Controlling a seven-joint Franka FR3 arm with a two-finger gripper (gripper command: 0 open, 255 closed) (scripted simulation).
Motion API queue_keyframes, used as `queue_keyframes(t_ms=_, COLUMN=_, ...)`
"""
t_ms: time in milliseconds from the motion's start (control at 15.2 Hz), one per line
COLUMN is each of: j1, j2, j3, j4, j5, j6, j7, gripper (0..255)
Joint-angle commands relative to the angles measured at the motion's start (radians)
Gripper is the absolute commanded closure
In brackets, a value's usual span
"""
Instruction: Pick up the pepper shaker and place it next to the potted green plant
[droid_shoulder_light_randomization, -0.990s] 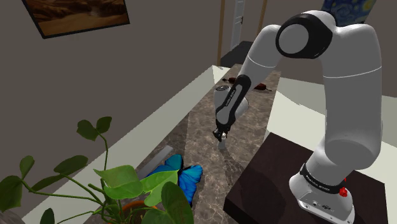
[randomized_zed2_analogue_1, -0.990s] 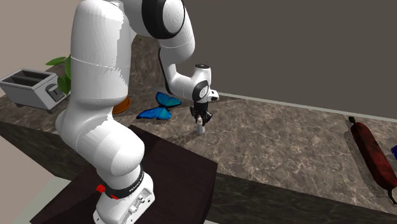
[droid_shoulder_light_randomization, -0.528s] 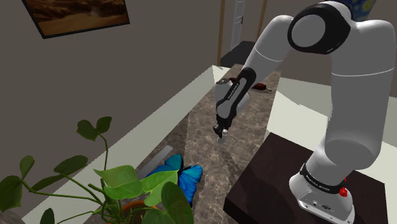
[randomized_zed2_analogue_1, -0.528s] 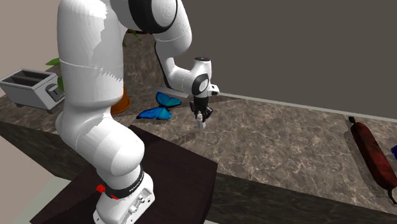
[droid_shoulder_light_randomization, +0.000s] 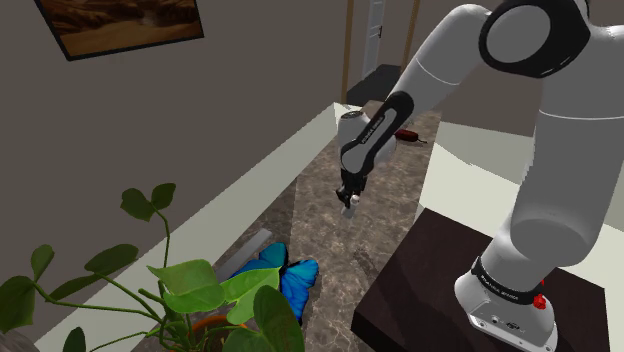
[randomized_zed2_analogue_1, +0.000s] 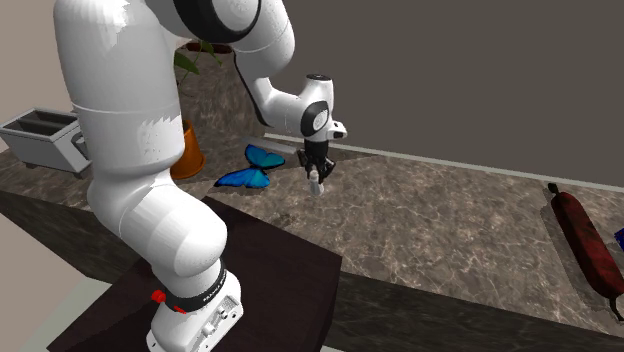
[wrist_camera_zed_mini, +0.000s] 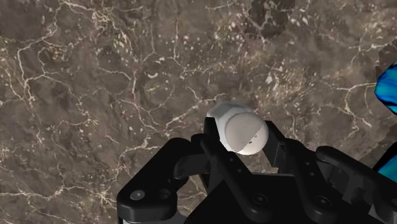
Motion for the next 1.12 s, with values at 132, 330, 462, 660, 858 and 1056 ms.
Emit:
queue_keyframes(t_ms=132, j1=0.001, j2=-0.051, j3=0.001, j4=0.001, j5=0.002, j6=-0.053, j7=-0.002, gripper=255)
queue_keyframes(t_ms=330, j1=0.001, j2=-0.09, j3=0.002, j4=0.001, j5=0.003, j6=-0.092, j7=-0.004, gripper=255)
queue_keyframes(t_ms=462, j1=0.001, j2=-0.115, j3=0.002, j4=0.003, j5=0.004, j6=-0.119, j7=-0.005, gripper=255)
queue_keyframes(t_ms=660, j1=0.001, j2=-0.152, j3=0.002, j4=0.007, j5=0.005, j6=-0.159, j7=-0.007, gripper=255)
queue_keyframes(t_ms=858, j1=0.001, j2=-0.186, j3=0.003, j4=0.014, j5=0.006, j6=-0.2, j7=-0.009, gripper=255)
queue_keyframes(t_ms=1056, j1=0.001, j2=-0.219, j3=0.003, j4=0.022, j5=0.008, j6=-0.242, j7=-0.011, gripper=255)
